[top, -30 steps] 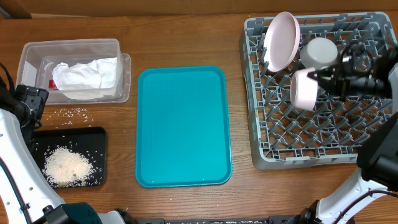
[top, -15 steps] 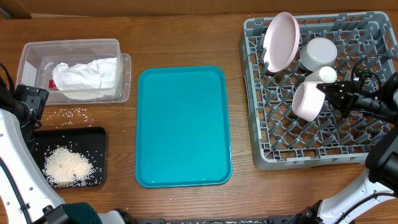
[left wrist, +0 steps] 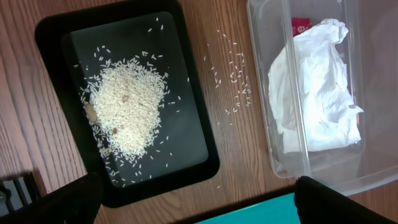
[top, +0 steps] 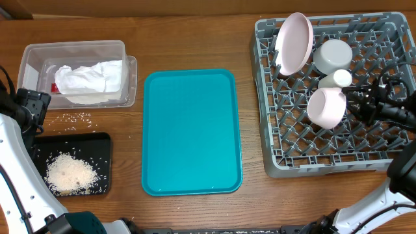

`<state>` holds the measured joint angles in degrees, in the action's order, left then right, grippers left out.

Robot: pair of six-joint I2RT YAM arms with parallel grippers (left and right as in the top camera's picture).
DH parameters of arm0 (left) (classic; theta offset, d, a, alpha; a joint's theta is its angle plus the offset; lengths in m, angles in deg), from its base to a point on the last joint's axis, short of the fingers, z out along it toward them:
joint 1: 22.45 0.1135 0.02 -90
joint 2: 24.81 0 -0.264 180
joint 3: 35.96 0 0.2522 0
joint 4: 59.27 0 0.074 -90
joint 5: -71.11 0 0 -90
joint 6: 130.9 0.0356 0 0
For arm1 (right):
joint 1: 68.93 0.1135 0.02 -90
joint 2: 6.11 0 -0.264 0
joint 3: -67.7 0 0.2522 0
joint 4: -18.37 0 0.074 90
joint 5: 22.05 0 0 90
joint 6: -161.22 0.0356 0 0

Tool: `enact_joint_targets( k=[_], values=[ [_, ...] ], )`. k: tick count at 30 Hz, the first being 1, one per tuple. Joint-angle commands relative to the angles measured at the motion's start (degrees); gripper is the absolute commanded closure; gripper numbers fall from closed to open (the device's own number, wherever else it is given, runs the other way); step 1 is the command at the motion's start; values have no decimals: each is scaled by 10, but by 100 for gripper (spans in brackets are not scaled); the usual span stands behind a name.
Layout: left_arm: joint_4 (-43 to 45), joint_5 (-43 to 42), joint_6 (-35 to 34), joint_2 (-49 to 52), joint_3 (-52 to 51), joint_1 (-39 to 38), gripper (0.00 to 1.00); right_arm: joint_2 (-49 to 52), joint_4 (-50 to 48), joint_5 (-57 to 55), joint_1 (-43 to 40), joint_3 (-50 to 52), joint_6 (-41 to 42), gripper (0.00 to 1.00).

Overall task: Sort waste into correct bins and load items into the dishwasher
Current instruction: 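Lower the bowl upside down into the rack's front right area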

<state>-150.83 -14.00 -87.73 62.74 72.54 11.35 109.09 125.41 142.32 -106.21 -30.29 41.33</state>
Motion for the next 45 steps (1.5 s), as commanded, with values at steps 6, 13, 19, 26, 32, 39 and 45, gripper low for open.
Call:
enact_joint_targets(
  k=[6,13,19,26,32,39,45],
  values=[
    [1,0,-10,2,-3,0,0,-52,-73,-170,-10,-89,161,55],
    [1,0,-10,2,-3,0,0,-114,-139,-463,5,-141,388,55],
    [1,0,-10,2,-3,0,0,-176,-135,-498,58,-142,388,55],
    [1,0,-10,2,-3,0,0,-176,-119,-570,188,-113,409,87],
    [1,0,-10,2,-3,0,0,-171,-123,-683,264,-46,492,96],
    [1,0,-10,2,-3,0,0,-171,-146,-740,261,4,537,96],
    [1,0,-10,2,-3,0,0,-171,-174,-754,240,10,542,96]
  ],
)
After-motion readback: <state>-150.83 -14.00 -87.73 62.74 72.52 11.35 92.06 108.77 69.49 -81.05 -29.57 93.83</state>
